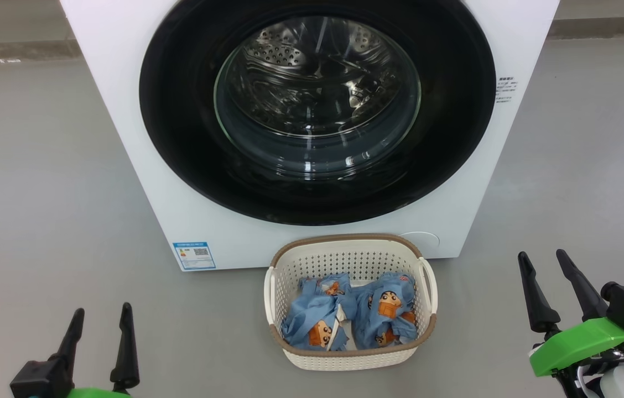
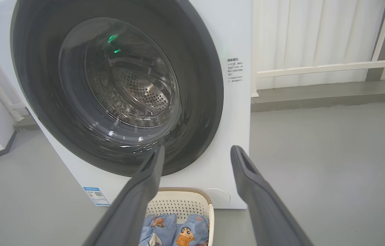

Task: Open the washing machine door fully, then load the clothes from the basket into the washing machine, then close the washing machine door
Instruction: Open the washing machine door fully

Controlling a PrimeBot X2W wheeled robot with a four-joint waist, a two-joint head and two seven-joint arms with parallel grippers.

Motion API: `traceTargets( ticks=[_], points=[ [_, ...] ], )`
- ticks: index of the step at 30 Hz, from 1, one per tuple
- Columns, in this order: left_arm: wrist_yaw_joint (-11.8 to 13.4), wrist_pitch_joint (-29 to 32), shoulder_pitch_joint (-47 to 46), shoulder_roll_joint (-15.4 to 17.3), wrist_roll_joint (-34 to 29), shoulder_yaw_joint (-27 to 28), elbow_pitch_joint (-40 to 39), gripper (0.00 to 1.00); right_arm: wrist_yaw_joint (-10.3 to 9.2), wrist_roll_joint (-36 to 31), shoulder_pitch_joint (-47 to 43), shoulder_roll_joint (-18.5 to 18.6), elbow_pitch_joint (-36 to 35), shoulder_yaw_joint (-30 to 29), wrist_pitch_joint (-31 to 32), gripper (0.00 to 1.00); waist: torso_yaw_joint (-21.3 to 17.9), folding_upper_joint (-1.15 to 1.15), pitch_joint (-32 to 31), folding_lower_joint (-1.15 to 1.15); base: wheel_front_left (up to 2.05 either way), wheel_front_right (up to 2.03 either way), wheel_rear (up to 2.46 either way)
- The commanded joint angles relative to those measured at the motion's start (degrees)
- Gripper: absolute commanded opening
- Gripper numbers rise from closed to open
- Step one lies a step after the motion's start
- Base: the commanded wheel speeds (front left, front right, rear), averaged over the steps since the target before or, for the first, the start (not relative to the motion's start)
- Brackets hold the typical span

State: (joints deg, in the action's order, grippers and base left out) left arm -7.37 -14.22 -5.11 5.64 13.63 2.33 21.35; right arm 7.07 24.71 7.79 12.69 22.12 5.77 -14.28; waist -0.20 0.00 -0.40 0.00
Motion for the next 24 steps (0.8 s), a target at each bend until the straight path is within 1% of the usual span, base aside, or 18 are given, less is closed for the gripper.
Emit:
traceTargets(
  ticks=[1, 7, 24],
  points=[
    [-0.1, -0.8, -2.5, 0.9, -1.0, 2.0, -1.1, 1.00, 0.42, 0.0, 1.6, 1.3, -1.6, 1.4, -0.7, 1.00, 0.0, 0.00, 0.0, 0.00, 0.69, 0.69, -1.38],
    [-0.1, -0.8, -2.4, 0.7, -1.5, 2.2, -1.1, 1.00, 0.42, -0.1, 1.6, 1.3, -1.6, 1.3, -0.7, 1.00, -0.1, 0.00, 0.1, 0.00, 0.96, 0.96, -1.93],
    [-0.1, -0.8, -2.8, 0.5, -1.2, 2.4, -1.0, 1.00, 0.42, 0.0, 1.6, 1.4, -1.7, 1.5, -0.7, 1.00, -0.2, 0.00, 0.5, 0.00, 1.23, 1.23, -2.46]
  ],
)
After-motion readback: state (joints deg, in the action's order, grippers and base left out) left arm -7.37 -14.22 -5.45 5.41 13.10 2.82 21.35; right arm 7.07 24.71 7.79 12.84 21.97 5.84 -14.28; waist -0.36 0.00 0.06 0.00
